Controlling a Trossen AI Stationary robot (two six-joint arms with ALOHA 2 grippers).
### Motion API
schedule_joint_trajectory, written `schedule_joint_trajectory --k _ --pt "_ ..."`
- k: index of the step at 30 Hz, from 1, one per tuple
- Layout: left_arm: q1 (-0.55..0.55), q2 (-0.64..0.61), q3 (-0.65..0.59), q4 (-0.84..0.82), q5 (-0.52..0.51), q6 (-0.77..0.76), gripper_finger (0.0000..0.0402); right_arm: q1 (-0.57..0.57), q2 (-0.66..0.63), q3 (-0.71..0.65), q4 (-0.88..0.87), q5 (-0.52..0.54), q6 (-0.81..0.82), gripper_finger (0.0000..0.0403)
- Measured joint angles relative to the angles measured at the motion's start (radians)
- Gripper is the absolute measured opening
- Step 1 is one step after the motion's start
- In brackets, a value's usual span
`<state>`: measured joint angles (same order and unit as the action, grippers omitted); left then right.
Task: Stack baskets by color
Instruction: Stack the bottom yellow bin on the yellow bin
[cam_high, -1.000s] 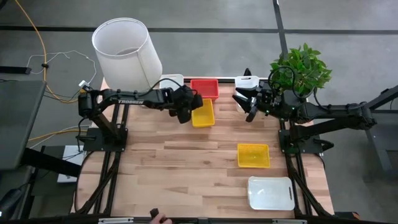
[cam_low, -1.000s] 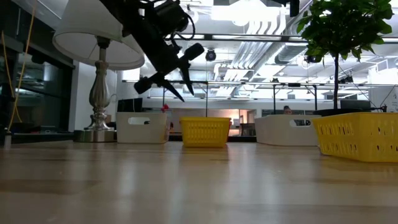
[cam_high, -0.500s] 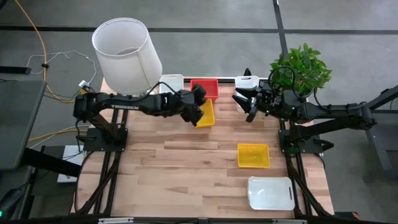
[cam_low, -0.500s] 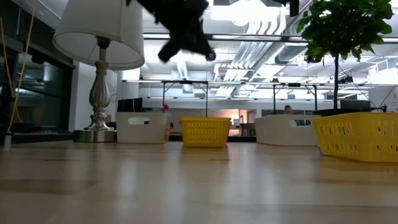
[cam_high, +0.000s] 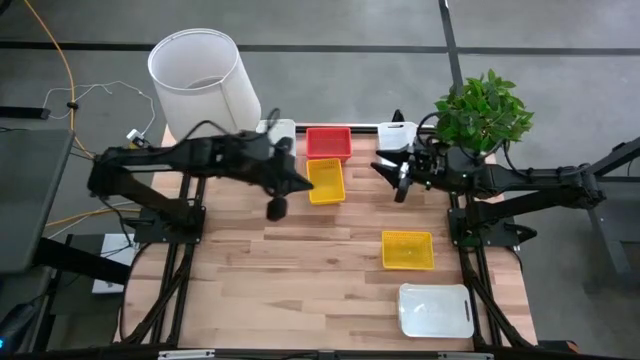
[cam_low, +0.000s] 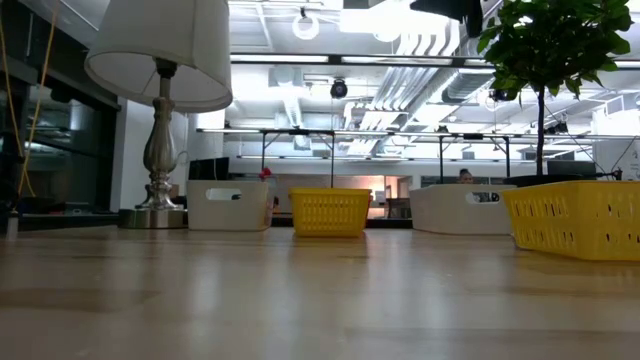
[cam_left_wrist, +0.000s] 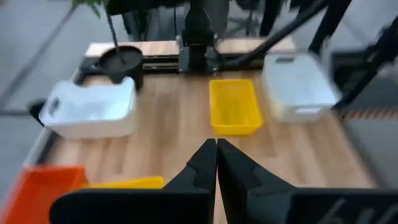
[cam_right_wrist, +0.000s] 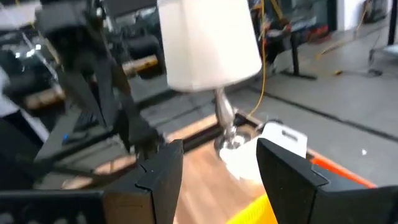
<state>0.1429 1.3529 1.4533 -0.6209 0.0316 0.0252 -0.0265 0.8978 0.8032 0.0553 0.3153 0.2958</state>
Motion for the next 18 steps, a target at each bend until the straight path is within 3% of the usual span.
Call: schedule_joint_trajectory --k 5,11,15,18 --pt "-0.084 -0.188 -0.242 0.234 -0.115 -0.235 0.0000 0.000 0.010 0.046 -0.219 -0.051 0.041 0.0192" --pt "-0.230 -0.336 -0.573 0.656 -0.296 -0.426 0.0000 0.000 0.092 0.229 -0.728 -0.170 0.040 0.0192" --pt "-0.298 -0.354 -0.662 0.794 -0.395 -0.461 0.0000 0.001 0.162 0.301 -1.086 -0.307 0.038 0.0192" --pt "-0.323 -0.352 -0.673 0.800 -0.444 -0.467 0.0000 0.003 0.189 0.283 -1.218 -0.388 0.033 0.0192"
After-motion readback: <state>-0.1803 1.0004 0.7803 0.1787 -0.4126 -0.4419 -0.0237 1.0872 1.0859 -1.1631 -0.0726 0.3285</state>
